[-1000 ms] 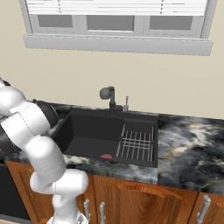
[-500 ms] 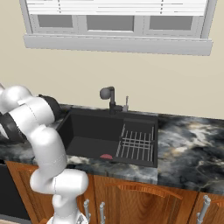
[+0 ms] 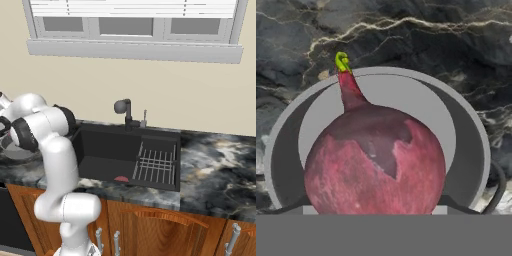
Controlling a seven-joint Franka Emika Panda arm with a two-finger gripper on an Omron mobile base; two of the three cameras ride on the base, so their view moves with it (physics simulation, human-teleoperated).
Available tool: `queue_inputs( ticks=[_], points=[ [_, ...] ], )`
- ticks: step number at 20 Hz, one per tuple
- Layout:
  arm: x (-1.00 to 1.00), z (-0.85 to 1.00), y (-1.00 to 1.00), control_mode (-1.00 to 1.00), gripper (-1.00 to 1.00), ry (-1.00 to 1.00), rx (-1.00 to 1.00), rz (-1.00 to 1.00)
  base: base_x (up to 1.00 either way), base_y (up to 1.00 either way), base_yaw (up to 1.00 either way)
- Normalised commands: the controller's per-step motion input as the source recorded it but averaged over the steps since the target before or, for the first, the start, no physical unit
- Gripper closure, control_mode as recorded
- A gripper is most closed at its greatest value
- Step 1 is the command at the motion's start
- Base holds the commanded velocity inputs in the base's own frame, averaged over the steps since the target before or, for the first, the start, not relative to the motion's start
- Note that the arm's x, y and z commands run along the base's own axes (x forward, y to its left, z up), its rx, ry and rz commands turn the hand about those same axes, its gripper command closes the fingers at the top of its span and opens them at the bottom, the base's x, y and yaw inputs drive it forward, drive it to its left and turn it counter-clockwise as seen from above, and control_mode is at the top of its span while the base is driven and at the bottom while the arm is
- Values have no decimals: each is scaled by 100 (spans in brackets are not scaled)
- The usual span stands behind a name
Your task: Dump the onion from the pot into the sink. Then turn on the water and wash the onion. Then turn off the water and put the onion back in the pot.
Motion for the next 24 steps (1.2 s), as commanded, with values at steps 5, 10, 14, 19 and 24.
queue_inputs(
  ticks=[5, 10, 14, 19, 24],
  points=[
    [4, -35, 4, -100, 100, 0, 0, 0, 0, 0, 0],
    [1, -29, -19, -100, 100, 0, 0, 0, 0, 0, 0],
    [5, -1, -21, -100, 100, 0, 0, 0, 0, 0, 0],
    [4, 0, -3, -100, 100, 0, 0, 0, 0, 0, 0],
    [11, 0, 19, -100, 100, 0, 0, 0, 0, 0, 0]
  ],
)
